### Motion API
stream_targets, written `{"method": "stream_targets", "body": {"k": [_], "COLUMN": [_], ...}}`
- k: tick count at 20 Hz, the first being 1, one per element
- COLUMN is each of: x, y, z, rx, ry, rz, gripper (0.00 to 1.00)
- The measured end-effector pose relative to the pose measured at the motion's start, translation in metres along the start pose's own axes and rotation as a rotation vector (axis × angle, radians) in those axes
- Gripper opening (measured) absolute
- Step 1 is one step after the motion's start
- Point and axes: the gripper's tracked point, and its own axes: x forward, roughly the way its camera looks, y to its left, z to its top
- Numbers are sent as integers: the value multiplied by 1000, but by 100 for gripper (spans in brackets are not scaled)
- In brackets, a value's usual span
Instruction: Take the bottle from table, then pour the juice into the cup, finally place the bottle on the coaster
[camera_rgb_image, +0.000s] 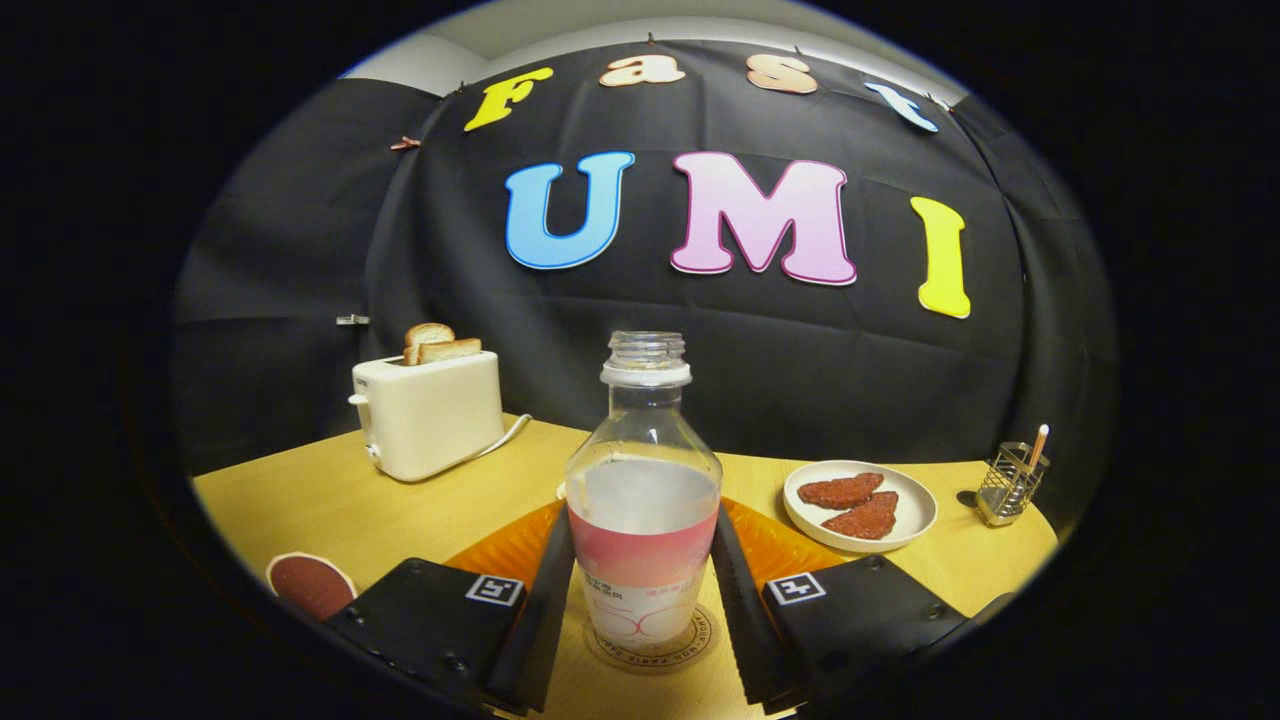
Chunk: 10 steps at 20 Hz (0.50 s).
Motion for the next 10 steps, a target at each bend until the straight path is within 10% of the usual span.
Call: {"method": "stream_targets", "body": {"k": [10], "x": [9], "y": [-19], "z": [-16], "rx": [50], "ry": [-15], "rz": [-83], "gripper": [74]}}
